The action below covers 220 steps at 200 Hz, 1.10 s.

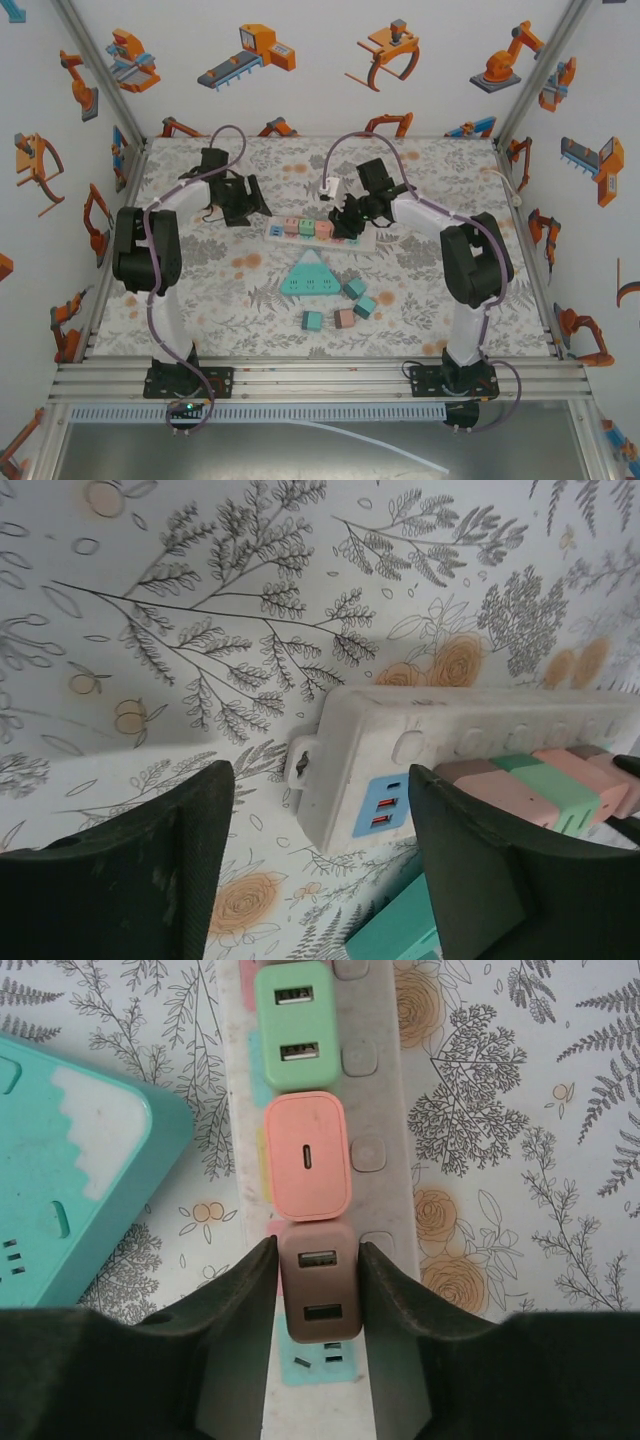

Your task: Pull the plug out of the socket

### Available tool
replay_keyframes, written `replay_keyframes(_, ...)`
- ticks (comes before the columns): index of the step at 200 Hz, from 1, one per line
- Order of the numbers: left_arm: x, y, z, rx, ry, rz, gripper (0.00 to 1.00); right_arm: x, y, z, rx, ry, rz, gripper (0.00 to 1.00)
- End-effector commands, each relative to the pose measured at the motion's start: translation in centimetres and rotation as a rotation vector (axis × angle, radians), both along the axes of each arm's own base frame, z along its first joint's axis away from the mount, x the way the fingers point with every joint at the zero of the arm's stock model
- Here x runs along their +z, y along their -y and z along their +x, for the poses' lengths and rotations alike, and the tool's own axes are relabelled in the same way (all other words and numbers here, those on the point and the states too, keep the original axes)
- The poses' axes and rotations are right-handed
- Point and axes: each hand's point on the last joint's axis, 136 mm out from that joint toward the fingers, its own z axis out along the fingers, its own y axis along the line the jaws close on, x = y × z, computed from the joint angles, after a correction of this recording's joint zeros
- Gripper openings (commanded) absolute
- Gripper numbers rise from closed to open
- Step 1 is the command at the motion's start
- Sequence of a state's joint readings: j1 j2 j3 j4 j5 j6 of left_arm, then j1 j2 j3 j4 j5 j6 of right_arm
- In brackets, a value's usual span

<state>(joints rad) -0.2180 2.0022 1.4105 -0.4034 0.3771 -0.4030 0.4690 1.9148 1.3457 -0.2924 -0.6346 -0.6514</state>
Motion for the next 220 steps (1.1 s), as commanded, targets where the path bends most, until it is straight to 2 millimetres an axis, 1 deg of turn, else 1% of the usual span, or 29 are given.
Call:
replay_keyframes(1, -0.1, 1.9, -1.2, -0.094, -0.033, -0.019, 0.61, 0.4, -0.3, 0.1, 0.001, 0.019, 0.017, 0.34)
replay_keyframes(14, -0.6, 2.3, -1.5, -0.109, -0.046, -0.016, 0.57, 0.3, -0.2, 0.0, -0.001, 0.027, 0.02, 0.33)
replay_keyframes(37, -1.3, 2.7, -2.2, -0.13, -0.065, -0.005, 0.55, 0.3, -0.3, -0.2, 0.002, 0.026, 0.021, 0.31)
replay_keyframes(89, -3.9, 0.8, -3.9, -0.121, -0.129, 0.087, 0.49, 0.2, -0.2, -0.2, -0.001, 0.038, 0.018, 0.3)
replay_keyframes(108, -4.4, 0.8, -4.3, -0.127, -0.145, 0.095, 0.47, 0.3, -0.3, -0.1, -0.002, 0.046, 0.02, 0.29)
replay_keyframes(140, -4.9, 0.2, -5.0, -0.139, -0.172, 0.131, 0.46, 0.6, -0.4, 0.1, -0.005, 0.058, 0.022, 0.24)
replay_keyframes(168, -6.0, 0.2, -6.0, -0.144, -0.211, 0.143, 0.47, 0.8, -0.5, 0.3, -0.01, 0.07, 0.024, 0.2)
replay_keyframes(194, -7.2, 0.0, -6.8, -0.14, -0.241, 0.179, 0.47, 1.7, -0.9, 0.4, -0.006, 0.091, 0.034, 0.15)
replay_keyframes(220, -8.1, -1.1, -7.1, -0.119, -0.259, 0.25, 0.47, 3.2, -1.5, 0.2, 0.005, 0.128, 0.051, 0.12)
